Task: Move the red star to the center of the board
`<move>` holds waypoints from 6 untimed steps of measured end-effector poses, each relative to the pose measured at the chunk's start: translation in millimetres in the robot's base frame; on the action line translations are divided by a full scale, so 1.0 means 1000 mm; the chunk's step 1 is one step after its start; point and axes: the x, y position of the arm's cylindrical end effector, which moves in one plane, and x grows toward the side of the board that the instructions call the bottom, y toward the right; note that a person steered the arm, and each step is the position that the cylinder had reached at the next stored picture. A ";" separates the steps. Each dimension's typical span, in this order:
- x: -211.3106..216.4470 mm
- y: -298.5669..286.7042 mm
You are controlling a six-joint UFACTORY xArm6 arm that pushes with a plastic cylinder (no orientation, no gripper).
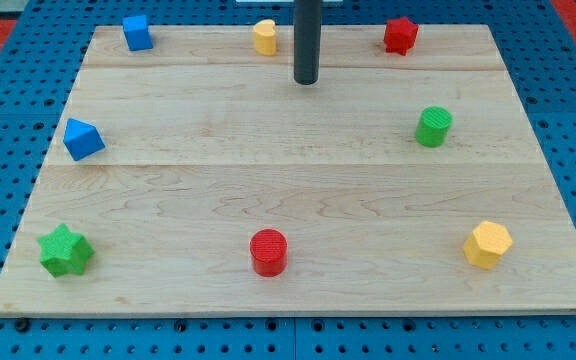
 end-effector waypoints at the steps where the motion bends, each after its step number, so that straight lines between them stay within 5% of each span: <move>1: -0.001 0.000; 3: -0.002 0.039; 4: -0.002 0.142; 6: -0.090 0.210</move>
